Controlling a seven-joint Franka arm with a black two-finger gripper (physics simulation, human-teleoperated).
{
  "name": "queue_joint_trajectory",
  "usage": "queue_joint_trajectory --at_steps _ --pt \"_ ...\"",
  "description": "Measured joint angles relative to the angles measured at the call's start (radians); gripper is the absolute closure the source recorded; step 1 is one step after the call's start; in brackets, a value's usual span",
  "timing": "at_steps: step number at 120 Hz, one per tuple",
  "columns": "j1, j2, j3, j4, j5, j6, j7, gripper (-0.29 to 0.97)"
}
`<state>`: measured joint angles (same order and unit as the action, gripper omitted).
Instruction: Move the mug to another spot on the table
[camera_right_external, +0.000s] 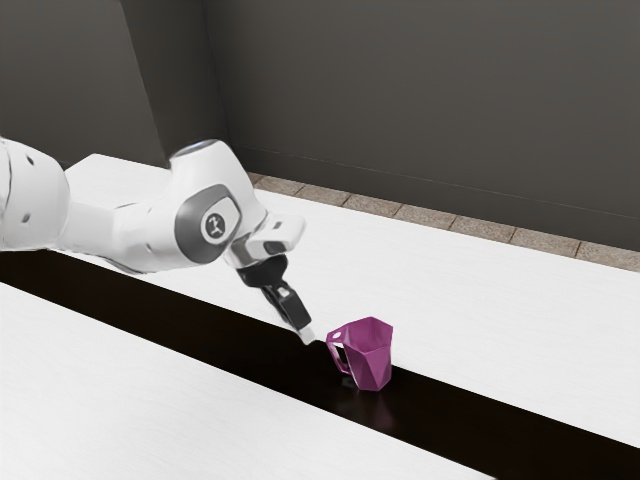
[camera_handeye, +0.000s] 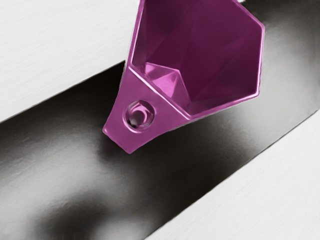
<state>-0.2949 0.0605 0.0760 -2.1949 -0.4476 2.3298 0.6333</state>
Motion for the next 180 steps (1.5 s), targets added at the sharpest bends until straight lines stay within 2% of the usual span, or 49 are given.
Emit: queue_joint_trajectory --at_steps 12,25,66,96,129,180 --pt "0.025 0.044 -0.005 -0.003 -0.100 0.074 0.123 0.05" --pt "0.045 0.086 -0.006 -0.010 -0.152 0.140 0.243 0.05" --pt "0.036 0.181 -0.028 0.006 -0.233 0.216 0.615 0.06" --pt "0.038 0.223 -0.060 0.049 -0.251 0.231 0.812 0.07" --pt "0.037 0.245 -0.068 0.066 -0.299 0.239 0.958 0.27" --pt "0.035 0.272 -0.068 0.088 -0.409 0.244 1.085 0.47"
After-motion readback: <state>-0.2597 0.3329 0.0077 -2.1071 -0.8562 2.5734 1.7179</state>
